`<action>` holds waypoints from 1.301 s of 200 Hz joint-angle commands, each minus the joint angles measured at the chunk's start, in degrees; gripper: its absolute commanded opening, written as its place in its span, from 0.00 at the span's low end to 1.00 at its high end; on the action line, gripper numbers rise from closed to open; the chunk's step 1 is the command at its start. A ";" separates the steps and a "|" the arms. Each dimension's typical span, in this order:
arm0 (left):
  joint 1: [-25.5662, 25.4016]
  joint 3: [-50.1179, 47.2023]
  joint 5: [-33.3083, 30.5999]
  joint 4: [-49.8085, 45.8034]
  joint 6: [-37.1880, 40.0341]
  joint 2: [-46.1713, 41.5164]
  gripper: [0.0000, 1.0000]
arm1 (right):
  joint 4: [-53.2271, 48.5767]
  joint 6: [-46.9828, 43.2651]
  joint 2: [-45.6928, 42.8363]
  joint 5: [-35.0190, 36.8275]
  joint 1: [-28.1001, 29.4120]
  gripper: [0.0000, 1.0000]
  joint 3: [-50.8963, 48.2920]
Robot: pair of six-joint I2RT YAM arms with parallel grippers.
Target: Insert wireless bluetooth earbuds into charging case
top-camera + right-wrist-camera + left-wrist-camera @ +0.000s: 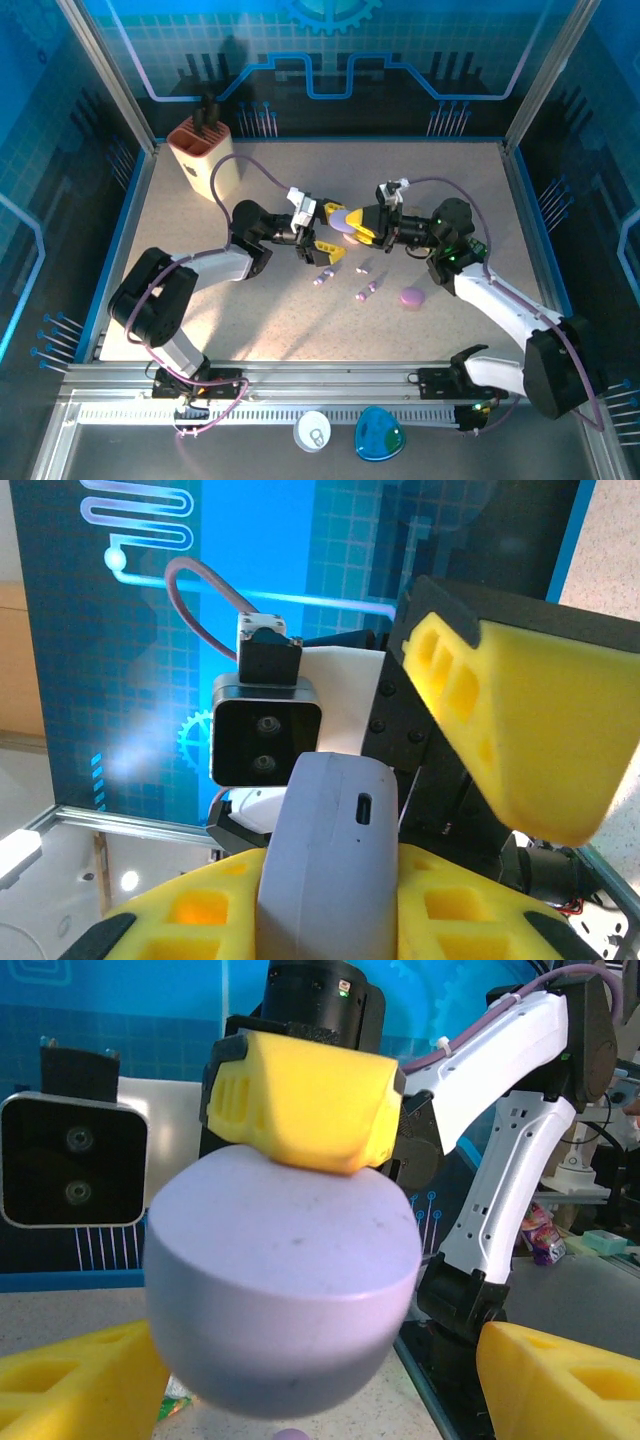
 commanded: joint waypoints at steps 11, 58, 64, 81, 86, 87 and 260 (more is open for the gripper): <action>-0.28 0.94 1.63 4.57 2.37 -0.76 0.78 | 4.59 1.83 0.51 -0.03 0.78 0.04 -0.45; -0.29 1.53 -0.12 4.61 3.07 -0.58 0.66 | 4.74 2.20 0.28 -0.08 0.70 0.04 -1.07; -0.29 1.48 -0.38 4.55 3.32 -0.66 0.66 | 4.77 2.25 0.12 0.04 0.61 0.04 -1.20; -0.31 1.51 -0.97 4.54 3.91 -0.68 0.66 | 3.81 2.05 -0.40 0.51 0.31 0.04 -1.81; -0.26 1.53 -1.37 4.56 4.08 -0.59 0.66 | 3.33 1.79 -0.67 0.62 0.20 0.04 -1.93; -0.29 1.54 -1.46 4.56 4.15 -0.59 0.66 | 3.22 1.67 -0.72 0.65 0.20 0.04 -1.94; -0.28 2.09 -1.02 4.56 2.90 -0.27 0.50 | 4.49 1.24 0.83 0.93 0.11 0.04 -3.18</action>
